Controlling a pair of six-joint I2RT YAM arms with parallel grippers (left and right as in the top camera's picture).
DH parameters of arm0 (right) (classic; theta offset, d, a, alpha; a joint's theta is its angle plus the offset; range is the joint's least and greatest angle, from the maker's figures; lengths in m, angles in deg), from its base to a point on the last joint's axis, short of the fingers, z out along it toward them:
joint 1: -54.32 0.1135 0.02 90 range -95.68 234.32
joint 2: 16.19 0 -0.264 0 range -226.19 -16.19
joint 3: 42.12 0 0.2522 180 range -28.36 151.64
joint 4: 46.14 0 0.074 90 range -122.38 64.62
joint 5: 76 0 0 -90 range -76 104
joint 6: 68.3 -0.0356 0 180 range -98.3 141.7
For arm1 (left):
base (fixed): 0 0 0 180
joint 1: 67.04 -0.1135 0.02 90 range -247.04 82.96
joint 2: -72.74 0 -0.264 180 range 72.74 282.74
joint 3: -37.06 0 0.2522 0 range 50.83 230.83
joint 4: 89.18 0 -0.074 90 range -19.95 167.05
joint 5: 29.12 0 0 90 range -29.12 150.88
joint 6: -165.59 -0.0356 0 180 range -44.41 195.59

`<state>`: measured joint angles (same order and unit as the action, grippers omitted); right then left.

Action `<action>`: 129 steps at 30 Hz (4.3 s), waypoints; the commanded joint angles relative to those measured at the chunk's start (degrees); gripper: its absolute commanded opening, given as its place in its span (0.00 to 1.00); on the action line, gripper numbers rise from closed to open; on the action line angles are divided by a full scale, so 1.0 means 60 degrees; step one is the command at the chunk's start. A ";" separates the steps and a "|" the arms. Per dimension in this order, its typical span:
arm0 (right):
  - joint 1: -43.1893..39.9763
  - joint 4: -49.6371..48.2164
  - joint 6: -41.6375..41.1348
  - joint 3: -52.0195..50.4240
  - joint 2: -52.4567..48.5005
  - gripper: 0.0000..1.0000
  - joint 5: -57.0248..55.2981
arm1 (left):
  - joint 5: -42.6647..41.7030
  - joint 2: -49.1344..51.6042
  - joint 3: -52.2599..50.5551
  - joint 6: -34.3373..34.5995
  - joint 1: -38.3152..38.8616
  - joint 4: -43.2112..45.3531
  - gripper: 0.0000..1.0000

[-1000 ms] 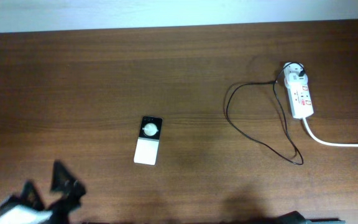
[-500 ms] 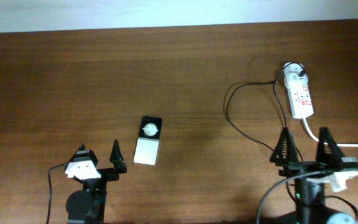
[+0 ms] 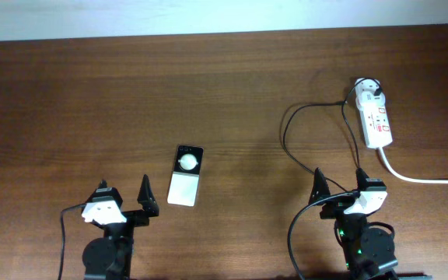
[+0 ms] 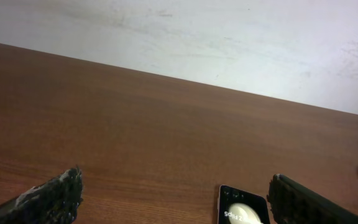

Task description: Plug charger to phone and switch on socket

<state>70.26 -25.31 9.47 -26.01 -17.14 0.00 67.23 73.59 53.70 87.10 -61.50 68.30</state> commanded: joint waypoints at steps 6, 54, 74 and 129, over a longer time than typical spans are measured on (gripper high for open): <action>-0.1264 0.0076 -0.0051 -0.0033 0.0124 0.99 0.0015 | -0.0098 -0.0066 -0.0062 -0.0186 -0.0029 0.0025 0.99; -0.1475 -0.0641 -0.0051 -0.0339 0.0106 0.99 0.0051 | -0.0098 -0.0066 -0.0062 -0.0186 -0.0033 0.0025 0.99; -0.1475 -0.0641 -0.0051 -0.0339 0.0106 0.99 0.0051 | -0.0098 -0.0066 -0.0062 -0.0186 -0.0029 0.0025 0.99; -0.1475 -0.0641 -0.0051 -0.0339 0.0106 0.99 0.0051 | -0.0098 -0.0066 -0.0062 -0.0186 -0.0029 0.0025 0.99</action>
<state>61.85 -29.05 9.45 -27.43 -17.04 0.18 67.27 73.43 53.68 86.88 -61.61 68.41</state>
